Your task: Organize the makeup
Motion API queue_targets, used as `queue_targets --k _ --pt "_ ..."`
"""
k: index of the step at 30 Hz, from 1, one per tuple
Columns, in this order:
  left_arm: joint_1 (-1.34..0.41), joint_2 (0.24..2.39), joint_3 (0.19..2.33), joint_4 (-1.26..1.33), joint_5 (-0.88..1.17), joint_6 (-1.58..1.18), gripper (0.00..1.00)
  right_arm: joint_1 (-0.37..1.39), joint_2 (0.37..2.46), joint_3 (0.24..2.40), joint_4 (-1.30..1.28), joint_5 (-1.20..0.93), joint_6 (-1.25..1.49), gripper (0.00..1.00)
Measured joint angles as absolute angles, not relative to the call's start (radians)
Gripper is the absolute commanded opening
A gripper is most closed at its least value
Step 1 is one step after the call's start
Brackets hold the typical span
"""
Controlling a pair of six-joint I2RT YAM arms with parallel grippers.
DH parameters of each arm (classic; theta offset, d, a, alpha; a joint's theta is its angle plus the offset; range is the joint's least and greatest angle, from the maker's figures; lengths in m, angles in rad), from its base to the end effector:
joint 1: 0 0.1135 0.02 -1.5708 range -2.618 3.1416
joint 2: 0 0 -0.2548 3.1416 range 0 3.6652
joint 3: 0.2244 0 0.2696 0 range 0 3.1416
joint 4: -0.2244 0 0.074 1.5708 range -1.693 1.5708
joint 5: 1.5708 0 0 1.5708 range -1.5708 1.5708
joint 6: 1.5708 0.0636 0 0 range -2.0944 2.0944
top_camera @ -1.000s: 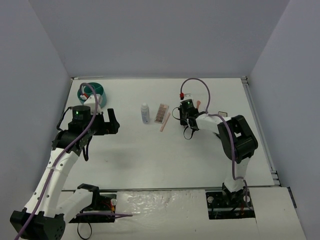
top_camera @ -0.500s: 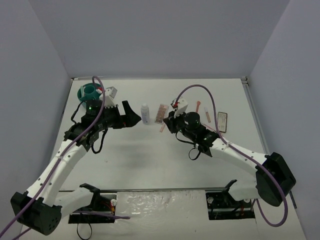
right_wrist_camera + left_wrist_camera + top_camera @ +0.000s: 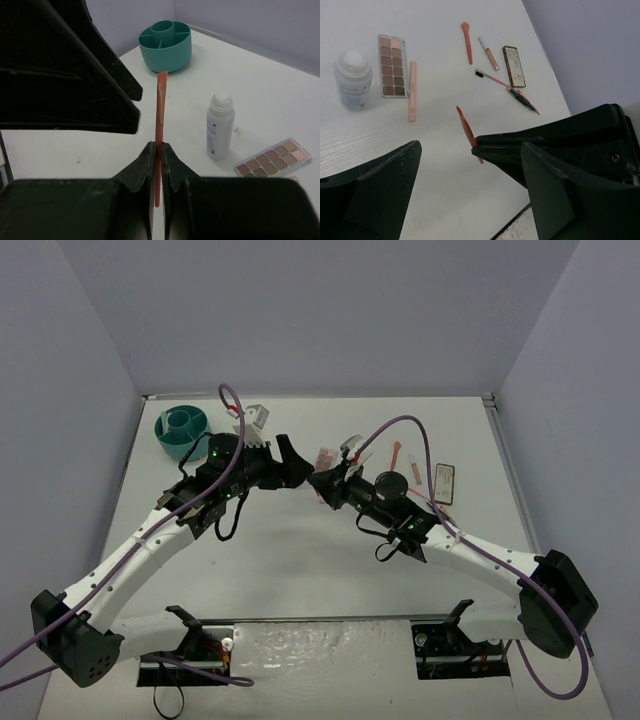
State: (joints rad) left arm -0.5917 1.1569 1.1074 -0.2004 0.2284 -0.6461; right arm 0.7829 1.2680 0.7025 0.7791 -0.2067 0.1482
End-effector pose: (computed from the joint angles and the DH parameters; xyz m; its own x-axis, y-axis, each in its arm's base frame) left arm 0.2532 -0.1875 0.3601 -0.6006 -0.3029 -0.7399 0.4556 0.6308 -0.6281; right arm 0.2256 0.2429 0.2954 0.0257 0.2294 -0.9730 -0.8456 0.5242 0.1013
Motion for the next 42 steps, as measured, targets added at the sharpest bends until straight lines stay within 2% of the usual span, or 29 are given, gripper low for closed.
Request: queue_targets --k 5,7,10,12,14,17,22,25,28,33,42 --pt "-0.628 1.209 1.110 -0.172 0.168 -0.665 0.50 0.788 1.249 0.694 0.810 -0.218 0.157 0.00" --pt "-0.637 1.225 1.110 -0.164 0.149 -0.670 0.39 0.788 1.243 0.691 0.815 -0.218 0.159 0.00" --pt "-0.647 1.238 1.110 -0.150 0.130 -0.682 0.17 0.788 1.237 0.685 0.820 -0.219 0.160 0.01" --pt "-0.655 1.242 1.111 -0.138 0.125 -0.688 0.07 0.788 1.237 0.683 0.821 -0.219 0.162 0.05" --pt "-0.663 1.244 1.112 -0.126 0.126 -0.693 0.01 0.788 1.237 0.680 0.822 -0.221 0.165 0.12" --pt "-0.668 1.244 1.114 -0.118 0.128 -0.694 0.00 0.788 1.237 0.677 0.830 -0.221 0.170 0.33" --pt "-0.666 1.246 1.114 -0.115 0.109 -0.692 0.00 0.788 1.238 0.676 0.841 -0.216 0.174 0.81" --pt "-0.666 1.246 1.119 -0.135 0.079 -0.673 0.00 0.788 1.238 0.675 0.836 -0.197 0.167 0.96" --pt "-0.662 1.245 1.133 -0.179 0.013 -0.631 0.00 0.788 1.237 0.675 0.804 -0.162 0.153 1.00" --pt "-0.587 1.244 1.180 -0.255 -0.112 -0.536 0.00 0.781 1.226 0.675 0.692 -0.073 0.129 1.00" --pt "-0.171 1.297 1.207 -0.205 -0.267 -0.440 0.00 0.727 1.187 0.648 0.577 0.053 0.130 1.00"
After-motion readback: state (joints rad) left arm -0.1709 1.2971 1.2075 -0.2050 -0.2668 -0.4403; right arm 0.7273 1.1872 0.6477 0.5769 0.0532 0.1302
